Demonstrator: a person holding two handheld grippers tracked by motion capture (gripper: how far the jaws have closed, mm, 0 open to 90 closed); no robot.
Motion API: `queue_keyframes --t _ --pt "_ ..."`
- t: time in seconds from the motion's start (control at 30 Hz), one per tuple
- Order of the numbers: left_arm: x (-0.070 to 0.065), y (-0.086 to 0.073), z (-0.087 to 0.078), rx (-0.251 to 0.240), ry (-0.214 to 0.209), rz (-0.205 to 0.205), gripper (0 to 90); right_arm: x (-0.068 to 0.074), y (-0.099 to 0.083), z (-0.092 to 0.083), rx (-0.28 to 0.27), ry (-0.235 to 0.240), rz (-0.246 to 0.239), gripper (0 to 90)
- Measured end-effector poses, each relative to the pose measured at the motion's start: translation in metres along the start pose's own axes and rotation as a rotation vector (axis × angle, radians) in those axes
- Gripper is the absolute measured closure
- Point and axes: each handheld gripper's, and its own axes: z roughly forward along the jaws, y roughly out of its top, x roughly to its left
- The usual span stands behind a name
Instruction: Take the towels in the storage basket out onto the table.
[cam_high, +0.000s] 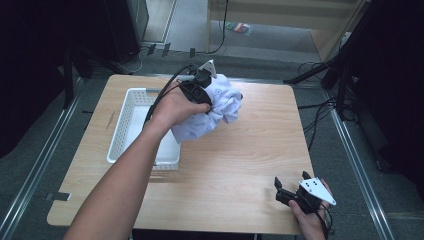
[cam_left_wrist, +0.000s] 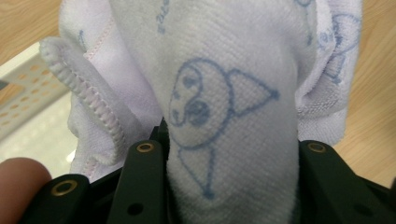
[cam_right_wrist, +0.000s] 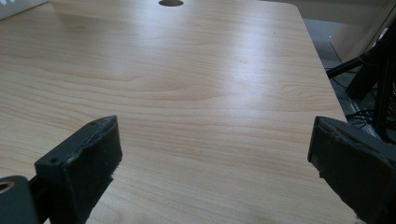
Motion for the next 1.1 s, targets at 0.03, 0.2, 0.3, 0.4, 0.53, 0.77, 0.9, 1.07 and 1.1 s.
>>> queue_keyframes --t 0.03,0.2,0.3,0.4,0.53,0.77,0.9,1.07,1.1 --pt "-0.005 0.002 0.001 -0.004 -0.004 0.010 61.0 0.000 0.000 0.000 0.000 0.000 0.000 2.9" --pt "-0.023 0.011 0.009 -0.009 -0.027 0.029 60.8 0.000 0.000 0.000 0.001 -0.001 0.000 3.7" --pt "-0.032 0.014 0.019 0.000 -0.032 0.040 60.6 0.000 0.000 0.000 -0.001 0.001 0.004 3.9" --pt "-0.042 0.015 0.037 0.006 -0.069 0.035 59.9 -0.001 0.000 0.000 -0.005 0.003 0.006 4.0" --pt "-0.050 0.014 0.052 0.019 -0.077 0.040 59.2 -0.001 0.000 0.000 -0.006 -0.002 0.006 4.4" --pt "-0.062 0.008 0.091 0.055 -0.109 0.020 56.6 -0.001 0.000 0.000 -0.008 0.001 0.009 4.7" --pt "-0.064 0.004 0.105 0.065 -0.122 0.020 50.2 -0.001 0.000 0.000 -0.009 0.002 0.007 4.7" --pt "-0.065 -0.003 0.121 0.111 -0.140 0.000 9.6 -0.002 0.000 -0.001 -0.012 0.005 0.006 5.4" --pt "-0.064 -0.004 0.121 0.103 -0.134 0.004 9.6 -0.002 0.000 -0.001 -0.012 0.005 0.006 5.4"
